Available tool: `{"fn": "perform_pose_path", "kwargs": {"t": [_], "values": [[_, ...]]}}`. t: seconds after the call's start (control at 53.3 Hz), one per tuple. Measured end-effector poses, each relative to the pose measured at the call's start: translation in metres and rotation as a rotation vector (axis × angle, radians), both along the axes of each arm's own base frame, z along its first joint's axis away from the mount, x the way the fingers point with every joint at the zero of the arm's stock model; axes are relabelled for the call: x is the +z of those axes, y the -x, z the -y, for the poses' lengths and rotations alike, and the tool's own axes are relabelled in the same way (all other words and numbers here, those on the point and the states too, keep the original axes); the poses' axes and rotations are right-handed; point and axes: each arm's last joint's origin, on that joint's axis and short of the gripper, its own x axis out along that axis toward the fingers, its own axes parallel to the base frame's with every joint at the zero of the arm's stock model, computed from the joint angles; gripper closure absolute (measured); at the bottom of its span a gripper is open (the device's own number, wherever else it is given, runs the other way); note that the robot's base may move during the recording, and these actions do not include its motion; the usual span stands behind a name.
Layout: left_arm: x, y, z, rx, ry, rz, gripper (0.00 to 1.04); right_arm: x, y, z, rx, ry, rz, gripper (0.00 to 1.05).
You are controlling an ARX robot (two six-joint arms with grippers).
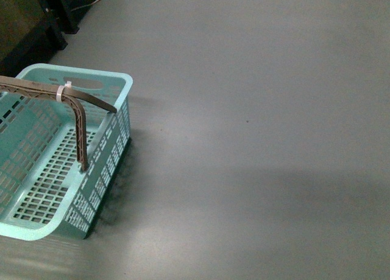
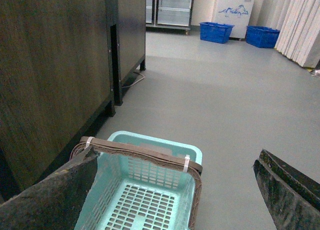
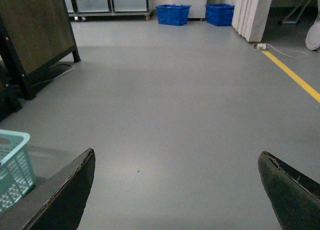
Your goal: Pick mango and avocado into basket
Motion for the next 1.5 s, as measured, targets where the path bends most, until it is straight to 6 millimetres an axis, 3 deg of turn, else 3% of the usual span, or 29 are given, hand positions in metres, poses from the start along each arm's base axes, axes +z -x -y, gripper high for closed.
{"fn": "perform_pose_path", "kwargs": {"t": [0.601,0.676,0.769,0.938,1.051,1.239,1.501], "values": [[0.000,0.000,0.000,-0.005,0.007,-0.008,0.09,0.000,0.000,0.000,0.000,0.000,0.000,0.09],[0.000,0.000,0.000,-0.043,0.176,-0.204,0.09,0.000,0.000,0.000,-0.002,0.000,0.000,0.09],[-0.005,-0.004,-0.006,0.036,0.572,-0.489,0.09,0.000,0.000,0.000,-0.003,0.000,0.000,0.09],[0.000,-0.014,-0.018,0.125,0.956,-0.511,0.09,0.000,0.000,0.000,-0.003,0.000,0.000,0.09],[-0.004,-0.034,-0.037,0.232,1.070,-0.475,0.09,0.000,0.000,0.000,-0.003,0.000,0.000,0.09],[-0.023,-0.091,-0.058,0.321,1.104,-0.458,0.09,0.000,0.000,0.000,-0.003,0.000,0.000,0.09],[-0.053,-0.163,-0.064,0.318,1.108,-0.510,0.09,0.000,0.000,0.000,-0.003,0.000,0.000,0.09]]}}
